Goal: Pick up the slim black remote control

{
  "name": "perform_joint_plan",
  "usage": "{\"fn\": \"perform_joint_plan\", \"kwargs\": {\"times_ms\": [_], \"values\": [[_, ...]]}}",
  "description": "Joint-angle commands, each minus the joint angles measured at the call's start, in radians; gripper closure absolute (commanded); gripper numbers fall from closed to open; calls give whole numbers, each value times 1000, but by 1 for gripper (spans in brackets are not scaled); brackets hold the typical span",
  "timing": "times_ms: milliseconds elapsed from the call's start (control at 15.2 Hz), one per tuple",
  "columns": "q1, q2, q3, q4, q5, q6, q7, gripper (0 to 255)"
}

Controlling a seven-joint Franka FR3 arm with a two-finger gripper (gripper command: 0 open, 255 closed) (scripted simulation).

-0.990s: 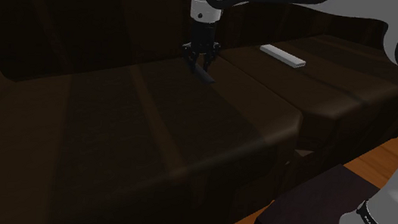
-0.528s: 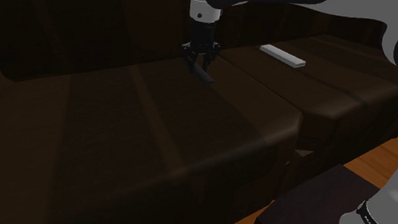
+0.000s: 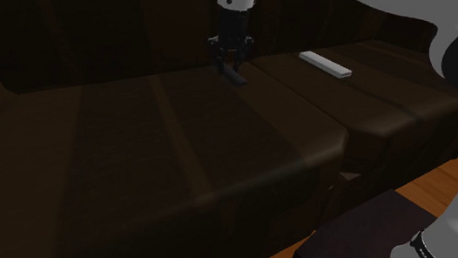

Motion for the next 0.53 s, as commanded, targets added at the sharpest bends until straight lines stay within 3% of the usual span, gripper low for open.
{"fn": "perform_joint_plan", "kwargs": {"times_ms": [0,330,462], "values": [[7,21,0,60,-5,-40,2,255],[30,88,-1,238,-23,-151,7,255],[31,90,-1,244,-23,-155,7,255]]}}
